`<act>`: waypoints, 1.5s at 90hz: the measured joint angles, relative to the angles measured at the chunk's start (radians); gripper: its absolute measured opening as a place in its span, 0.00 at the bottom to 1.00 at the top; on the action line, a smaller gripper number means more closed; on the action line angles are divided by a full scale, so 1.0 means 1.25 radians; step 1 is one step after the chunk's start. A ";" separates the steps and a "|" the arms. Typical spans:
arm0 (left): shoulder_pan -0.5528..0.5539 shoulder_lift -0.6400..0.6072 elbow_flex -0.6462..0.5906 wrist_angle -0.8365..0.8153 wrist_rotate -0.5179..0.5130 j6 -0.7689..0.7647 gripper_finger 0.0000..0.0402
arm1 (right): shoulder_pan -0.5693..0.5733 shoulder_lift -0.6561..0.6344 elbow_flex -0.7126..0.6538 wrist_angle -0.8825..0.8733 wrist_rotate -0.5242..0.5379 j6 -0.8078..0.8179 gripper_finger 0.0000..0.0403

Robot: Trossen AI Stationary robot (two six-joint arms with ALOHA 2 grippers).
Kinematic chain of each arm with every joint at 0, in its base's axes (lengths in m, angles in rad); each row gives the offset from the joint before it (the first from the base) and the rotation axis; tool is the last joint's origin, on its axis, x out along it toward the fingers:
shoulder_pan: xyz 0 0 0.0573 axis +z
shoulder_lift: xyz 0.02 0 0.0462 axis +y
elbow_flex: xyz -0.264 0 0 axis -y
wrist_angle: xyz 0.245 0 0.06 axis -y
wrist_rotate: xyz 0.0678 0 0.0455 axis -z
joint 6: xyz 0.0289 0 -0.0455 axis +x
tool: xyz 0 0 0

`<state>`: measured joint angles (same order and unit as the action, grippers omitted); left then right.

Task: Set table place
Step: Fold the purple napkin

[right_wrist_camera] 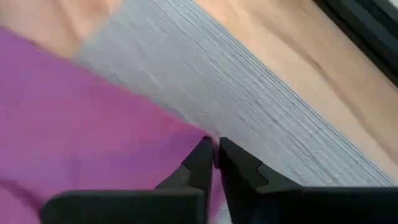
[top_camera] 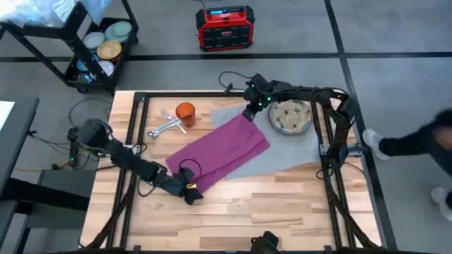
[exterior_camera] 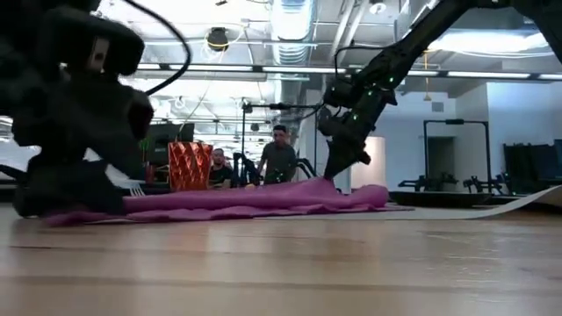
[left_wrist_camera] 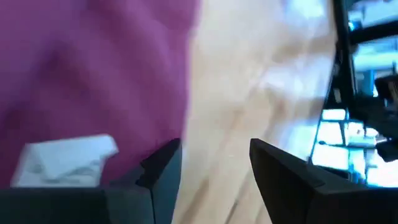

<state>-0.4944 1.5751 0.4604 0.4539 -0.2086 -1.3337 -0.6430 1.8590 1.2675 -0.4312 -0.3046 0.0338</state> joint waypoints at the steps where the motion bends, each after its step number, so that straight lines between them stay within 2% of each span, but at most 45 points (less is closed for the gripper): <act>1: 0.002 0.000 0.005 -0.002 0.000 0.010 0.43 | 0.002 -0.003 0.000 -0.001 -0.004 0.002 0.13; 20: 0.041 -0.055 0.055 -0.001 -0.003 0.173 0.43 | 0.052 -0.046 0.002 -0.001 -0.006 0.049 0.35; 30: 0.073 -0.101 0.066 -0.025 -0.004 0.238 0.43 | 0.086 -0.045 0.001 -0.027 -0.006 0.104 0.41; 38: 0.107 -0.139 0.068 -0.117 -0.004 0.286 0.43 | 0.125 -0.045 -0.015 -0.023 -0.005 0.121 0.34; 47: 0.155 -0.183 0.068 -0.246 -0.005 0.320 0.43 | 0.169 -0.044 -0.053 -0.004 0.004 0.122 0.11; 52: 0.182 -0.203 0.068 -0.328 -0.006 0.339 0.43 | 0.188 -0.044 -0.069 0.007 0.025 0.127 0.04; 61: 0.231 -0.223 0.068 -0.457 -0.007 0.372 0.43 | 0.202 -0.044 -0.102 0.041 0.056 0.168 0.01; 73: 0.283 -0.225 0.068 -0.563 -0.007 0.435 0.43 | 0.204 -0.044 -0.135 0.062 0.058 0.209 0.00; 89: 0.335 -0.225 0.067 -0.609 0.002 0.506 0.43 | 0.205 -0.044 -0.202 0.054 0.055 0.244 0.00; 99: 0.361 -0.225 0.067 -0.610 0.035 0.529 0.43 | 0.225 -0.051 -0.241 0.012 0.017 0.256 0.00; 112: 0.379 -0.225 0.067 -0.619 0.055 0.537 0.43 | 0.308 -0.147 -0.269 -0.117 0.009 0.227 0.00; 124: 0.381 -0.225 0.067 -0.651 0.059 0.537 0.43 | 0.380 -0.281 -0.261 -0.108 0.012 0.283 0.00; 135: 0.381 -0.225 0.067 -0.677 0.088 0.559 0.43 | 0.434 -0.322 -0.262 -0.037 0.012 0.367 0.00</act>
<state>-0.0181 1.2938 0.5446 -0.3924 -0.0984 -0.6353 -0.1001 1.4569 0.9394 -0.4771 -0.2896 0.4922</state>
